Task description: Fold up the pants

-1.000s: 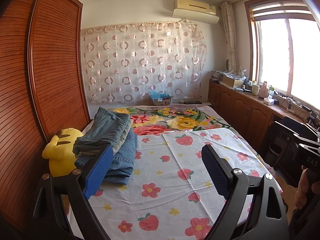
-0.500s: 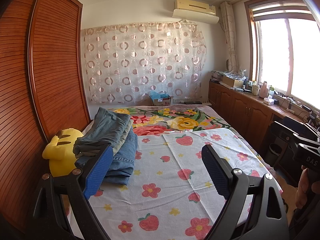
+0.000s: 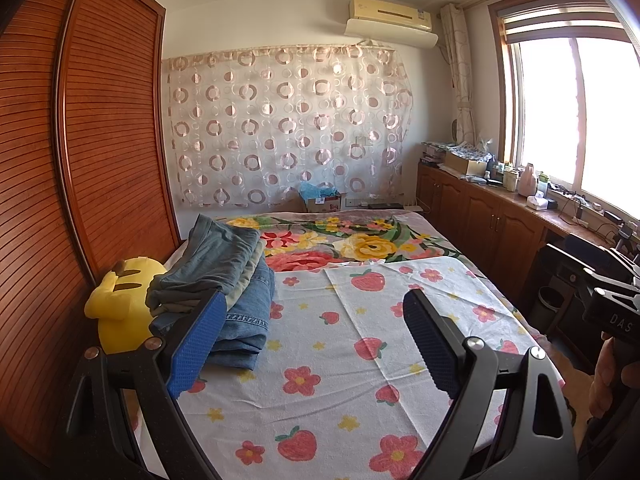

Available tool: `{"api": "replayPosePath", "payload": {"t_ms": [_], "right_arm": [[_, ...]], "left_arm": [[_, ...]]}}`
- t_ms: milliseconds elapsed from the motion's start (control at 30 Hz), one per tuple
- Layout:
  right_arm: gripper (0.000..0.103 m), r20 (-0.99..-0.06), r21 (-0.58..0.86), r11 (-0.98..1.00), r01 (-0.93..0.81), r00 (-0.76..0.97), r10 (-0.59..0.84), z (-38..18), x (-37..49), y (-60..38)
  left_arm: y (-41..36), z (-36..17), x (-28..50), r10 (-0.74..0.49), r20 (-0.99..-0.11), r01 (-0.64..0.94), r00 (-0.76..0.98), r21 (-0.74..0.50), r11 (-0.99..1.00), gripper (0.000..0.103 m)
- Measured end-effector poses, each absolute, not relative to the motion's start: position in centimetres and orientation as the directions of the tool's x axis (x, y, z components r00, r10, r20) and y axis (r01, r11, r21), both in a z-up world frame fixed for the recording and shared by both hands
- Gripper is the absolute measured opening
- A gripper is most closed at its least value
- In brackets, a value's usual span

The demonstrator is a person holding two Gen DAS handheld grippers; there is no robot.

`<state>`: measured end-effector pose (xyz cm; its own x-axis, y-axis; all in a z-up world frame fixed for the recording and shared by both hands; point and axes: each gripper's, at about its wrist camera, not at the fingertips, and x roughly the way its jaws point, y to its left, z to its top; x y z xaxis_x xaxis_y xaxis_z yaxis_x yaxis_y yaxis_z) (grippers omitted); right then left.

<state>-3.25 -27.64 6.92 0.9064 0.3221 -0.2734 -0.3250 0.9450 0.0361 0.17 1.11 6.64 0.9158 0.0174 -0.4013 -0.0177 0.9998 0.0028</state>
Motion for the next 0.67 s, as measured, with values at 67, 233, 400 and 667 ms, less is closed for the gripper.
{"api": "replayPosePath", "payload": {"t_ms": [67, 233, 400, 667], "right_arm": [[0.082, -0.274, 0.036, 0.944, -0.327, 0.906, 0.324, 6.88, -3.27, -27.67], [0.082, -0.276, 0.039, 0.946, -0.322, 0.906, 0.320, 6.84, -3.26, -27.49], [0.082, -0.276, 0.039, 0.947, -0.319, 0.907, 0.317, 6.70, -3.36, -27.25], [0.082, -0.276, 0.040, 0.947, -0.319, 0.907, 0.317, 6.73, -3.31, -27.28]], "left_arm": [[1.11, 6.64, 0.17, 0.018, -0.401, -0.018, 0.916, 0.003, 1.000, 0.090], [1.09, 6.61, 0.15, 0.018, -0.401, -0.018, 0.916, 0.003, 1.000, 0.090], [1.07, 6.60, 0.15, 0.018, -0.400, -0.018, 0.916, 0.004, 1.000, 0.090], [1.06, 6.55, 0.14, 0.017, -0.401, -0.017, 0.916, 0.003, 1.000, 0.090]]}}
